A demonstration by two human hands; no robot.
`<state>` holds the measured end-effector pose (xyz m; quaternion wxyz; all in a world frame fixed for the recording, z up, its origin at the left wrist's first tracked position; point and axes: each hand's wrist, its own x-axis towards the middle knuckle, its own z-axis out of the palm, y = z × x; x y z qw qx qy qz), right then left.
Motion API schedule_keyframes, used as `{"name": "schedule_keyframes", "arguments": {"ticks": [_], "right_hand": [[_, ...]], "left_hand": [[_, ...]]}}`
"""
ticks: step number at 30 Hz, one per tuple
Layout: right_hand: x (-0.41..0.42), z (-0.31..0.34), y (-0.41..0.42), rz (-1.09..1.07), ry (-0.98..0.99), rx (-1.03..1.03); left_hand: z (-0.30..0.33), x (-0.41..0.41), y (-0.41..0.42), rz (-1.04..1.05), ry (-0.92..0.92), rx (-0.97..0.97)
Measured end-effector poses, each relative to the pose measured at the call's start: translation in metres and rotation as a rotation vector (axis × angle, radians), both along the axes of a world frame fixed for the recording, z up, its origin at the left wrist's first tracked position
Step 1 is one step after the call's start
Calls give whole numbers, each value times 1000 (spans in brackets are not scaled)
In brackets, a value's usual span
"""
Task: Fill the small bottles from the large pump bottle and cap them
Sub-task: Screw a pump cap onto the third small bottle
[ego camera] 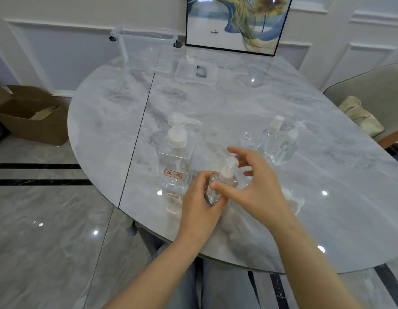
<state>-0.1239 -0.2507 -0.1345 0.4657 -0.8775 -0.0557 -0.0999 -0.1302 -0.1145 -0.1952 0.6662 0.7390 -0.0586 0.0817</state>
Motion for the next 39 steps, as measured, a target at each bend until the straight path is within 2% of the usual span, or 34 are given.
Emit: {"name": "schedule_keyframes", "arguments": {"ticks": [3, 5, 10, 12, 16, 21, 27, 32, 37, 39], "right_hand": [[-9, 0, -1, 104, 75, 225], [-16, -3, -3, 126, 73, 288], [-26, -7, -8, -70, -8, 390], [-25, -8, -9, -89, -52, 365], [-22, -12, 1, 19, -36, 330], [-11, -19, 9, -81, -70, 306], [-4, -16, 3, -1, 39, 255], [3, -18, 9, -114, 16, 216], [-3, -15, -1, 18, 2, 119], [-5, -17, -3, -4, -1, 152]], "left_hand": [[0, 0, 0, 11, -6, -1], [0, 0, 0, 5, -13, -5], [-3, 2, 0, 25, -30, 44], [-3, 2, 0, 34, -33, 54], [-1, 0, -1, 24, -31, 25], [-1, 0, -1, 25, -30, 52], [-1, 0, -2, 23, -26, 62], [-2, -1, -3, 8, -26, 73], [0, -1, -3, -16, -30, 54], [0, 0, -2, -24, -20, 59]]}}
